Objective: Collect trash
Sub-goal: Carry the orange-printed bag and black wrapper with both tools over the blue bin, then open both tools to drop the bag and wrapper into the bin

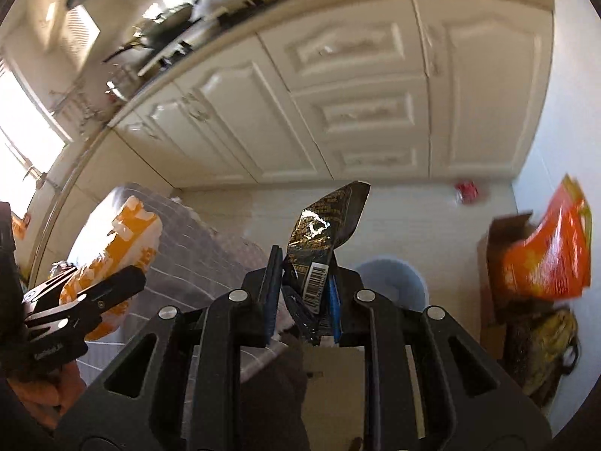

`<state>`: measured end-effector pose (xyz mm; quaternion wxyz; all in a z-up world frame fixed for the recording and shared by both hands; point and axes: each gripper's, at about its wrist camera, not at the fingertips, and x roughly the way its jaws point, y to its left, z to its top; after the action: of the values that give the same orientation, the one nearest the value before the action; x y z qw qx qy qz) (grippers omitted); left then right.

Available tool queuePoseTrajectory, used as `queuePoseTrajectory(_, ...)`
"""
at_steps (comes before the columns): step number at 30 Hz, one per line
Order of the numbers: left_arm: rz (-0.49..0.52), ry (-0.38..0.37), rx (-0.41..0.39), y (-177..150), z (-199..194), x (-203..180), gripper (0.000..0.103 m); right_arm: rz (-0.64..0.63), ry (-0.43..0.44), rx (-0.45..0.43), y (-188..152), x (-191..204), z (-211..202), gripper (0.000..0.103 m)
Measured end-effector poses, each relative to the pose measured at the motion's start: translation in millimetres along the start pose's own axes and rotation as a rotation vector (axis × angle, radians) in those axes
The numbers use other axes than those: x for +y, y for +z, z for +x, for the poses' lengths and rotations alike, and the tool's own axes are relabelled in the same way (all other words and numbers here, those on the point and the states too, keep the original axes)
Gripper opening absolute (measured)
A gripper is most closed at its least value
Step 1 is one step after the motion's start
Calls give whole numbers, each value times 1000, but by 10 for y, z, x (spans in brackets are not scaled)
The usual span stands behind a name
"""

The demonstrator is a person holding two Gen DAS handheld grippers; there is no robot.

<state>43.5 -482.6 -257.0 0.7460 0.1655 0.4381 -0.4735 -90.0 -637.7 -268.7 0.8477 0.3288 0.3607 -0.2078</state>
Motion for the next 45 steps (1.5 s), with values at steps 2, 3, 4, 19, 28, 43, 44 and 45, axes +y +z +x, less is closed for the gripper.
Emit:
queuePoseTrajectory(2,10,-13,43,9,216,-92,47,34,-6,27,-16,-144,122,22)
queuePoseTrajectory(3,11,-15,62,11,312,-120,47,49,-10,42,-17,-212,198,22)
queuePoseTrajectory(4,10,-20,87,14,434,-141,47,65,-10,56,-18,-272,267,22)
queuePoseTrajectory(19,-25,-39,354,141,1693,-249,72,245,-14,198,17,-865,1054,41)
queuePoseTrajectory(28,-41,-6,330,224,1642,-115,90,277,-62,150,2,-995,975,92)
queuePoseTrajectory(43,-25,7,180,299,845,-66,92,219,-88,64,104,-601,506,97)
queuePoseTrajectory(44,-25,6,173,301,805,-61,92,212,-87,56,116,-556,459,97)
queuePoseTrajectory(45,-25,5,160,304,725,-50,92,205,-87,47,127,-510,415,97)
